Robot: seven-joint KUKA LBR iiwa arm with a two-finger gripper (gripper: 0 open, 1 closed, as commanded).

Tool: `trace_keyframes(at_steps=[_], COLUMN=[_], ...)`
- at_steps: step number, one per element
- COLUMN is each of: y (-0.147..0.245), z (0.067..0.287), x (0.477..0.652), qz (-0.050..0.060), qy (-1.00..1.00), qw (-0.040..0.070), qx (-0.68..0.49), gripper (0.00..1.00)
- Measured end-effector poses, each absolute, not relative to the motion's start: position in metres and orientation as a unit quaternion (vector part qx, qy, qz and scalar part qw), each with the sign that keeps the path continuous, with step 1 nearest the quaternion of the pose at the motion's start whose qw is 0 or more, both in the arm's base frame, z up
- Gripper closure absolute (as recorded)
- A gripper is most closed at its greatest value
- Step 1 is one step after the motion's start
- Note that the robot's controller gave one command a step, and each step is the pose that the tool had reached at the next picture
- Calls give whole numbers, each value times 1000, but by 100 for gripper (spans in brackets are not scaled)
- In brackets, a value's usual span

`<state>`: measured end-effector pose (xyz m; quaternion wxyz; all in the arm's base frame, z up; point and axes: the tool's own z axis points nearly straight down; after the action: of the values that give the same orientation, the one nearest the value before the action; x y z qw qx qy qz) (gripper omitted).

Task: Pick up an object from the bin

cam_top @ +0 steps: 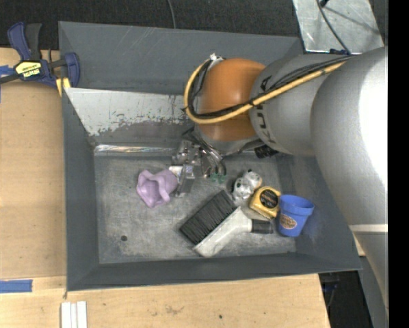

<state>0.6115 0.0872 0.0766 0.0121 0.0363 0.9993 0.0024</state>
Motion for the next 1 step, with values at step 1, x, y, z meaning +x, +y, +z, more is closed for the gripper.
trace_keyframes(at_steps=[1], y=[81], z=[119], x=[604], qz=[0], qy=[999], qw=[-2], qx=[35], gripper=[100])
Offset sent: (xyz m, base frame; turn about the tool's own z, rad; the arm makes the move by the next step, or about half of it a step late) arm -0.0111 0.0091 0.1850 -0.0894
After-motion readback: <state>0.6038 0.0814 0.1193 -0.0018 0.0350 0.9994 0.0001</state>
